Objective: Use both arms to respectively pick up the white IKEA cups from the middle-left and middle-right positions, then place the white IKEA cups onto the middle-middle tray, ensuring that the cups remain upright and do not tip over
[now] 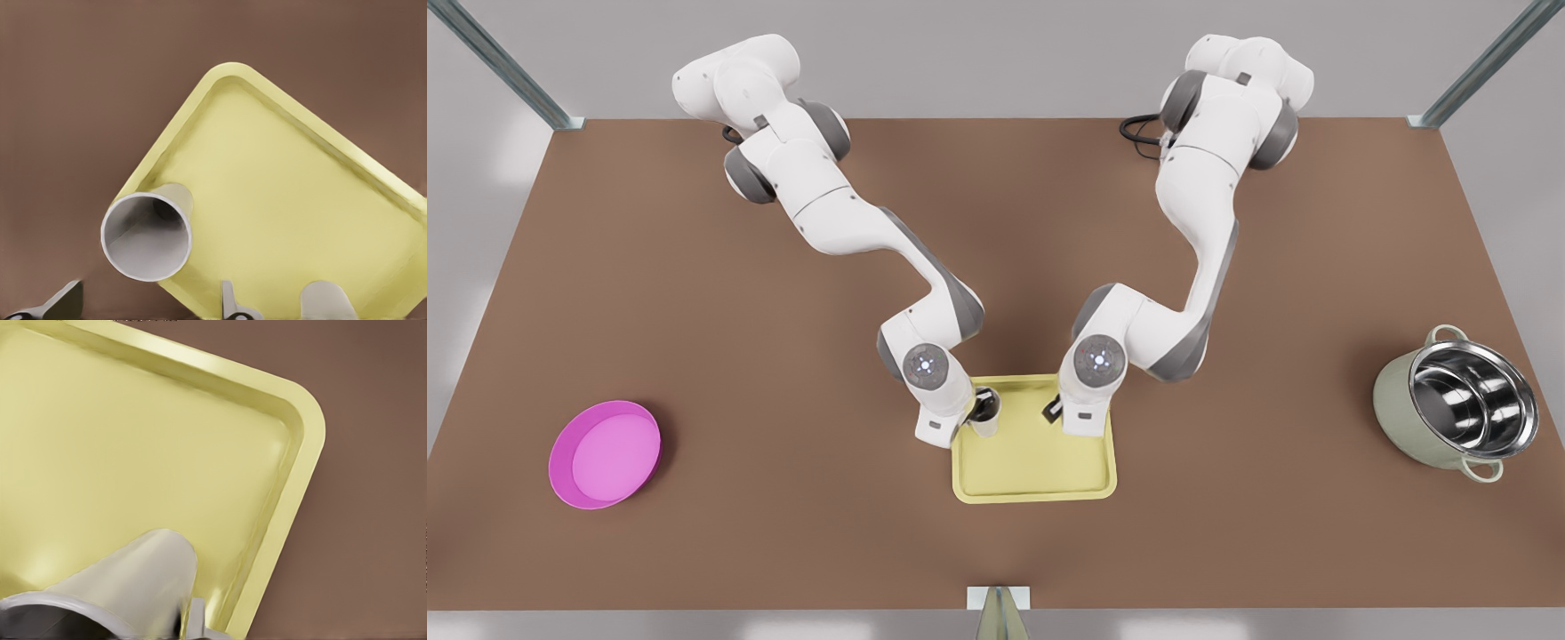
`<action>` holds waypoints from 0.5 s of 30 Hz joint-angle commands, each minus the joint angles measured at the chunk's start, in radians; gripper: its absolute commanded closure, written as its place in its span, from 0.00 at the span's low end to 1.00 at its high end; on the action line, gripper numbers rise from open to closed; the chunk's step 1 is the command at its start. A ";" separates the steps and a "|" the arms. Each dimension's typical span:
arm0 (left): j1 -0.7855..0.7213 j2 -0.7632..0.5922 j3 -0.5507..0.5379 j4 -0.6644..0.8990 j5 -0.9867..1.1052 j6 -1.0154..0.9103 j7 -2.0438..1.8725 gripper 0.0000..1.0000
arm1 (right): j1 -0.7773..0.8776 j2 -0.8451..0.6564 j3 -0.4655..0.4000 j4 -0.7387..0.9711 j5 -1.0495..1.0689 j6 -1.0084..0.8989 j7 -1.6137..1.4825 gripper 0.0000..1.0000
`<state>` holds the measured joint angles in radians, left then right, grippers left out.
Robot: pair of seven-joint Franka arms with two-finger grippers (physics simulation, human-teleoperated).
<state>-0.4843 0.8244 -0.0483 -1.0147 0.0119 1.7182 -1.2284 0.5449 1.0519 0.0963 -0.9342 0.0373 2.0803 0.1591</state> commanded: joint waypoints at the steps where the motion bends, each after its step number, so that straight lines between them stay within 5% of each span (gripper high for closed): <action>1: 0.013 -0.033 0.018 0.042 0.005 -0.244 -0.071 0.00 | 0.003 -0.013 -0.001 -0.008 -0.007 0.001 0.272 0.00; 7: 0.368 -0.263 0.022 0.079 0.037 -0.548 0.972 0.00 | -0.003 -0.027 -0.001 -0.015 -0.005 -0.009 0.266 0.00; 9: 0.418 -0.464 -0.011 -0.147 0.092 -0.377 1.383 0.00 | -0.006 -0.030 -0.003 -0.015 -0.005 -0.011 0.263 0.00; 10: 0.458 -0.573 -0.056 -0.321 0.042 -0.223 1.385 0.00 | -0.011 -0.035 -0.001 -0.015 -0.002 -0.011 0.263 0.00; 15: 0.455 -0.565 -0.070 -0.298 0.025 -0.264 1.282 0.00 | -0.062 -0.167 0.022 -0.098 0.006 -0.088 0.226 0.00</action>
<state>-0.0271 0.2628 -0.1165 -1.3107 0.0412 1.4316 -0.6522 0.4917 0.9138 0.1140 -1.0086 0.0336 2.0416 0.3332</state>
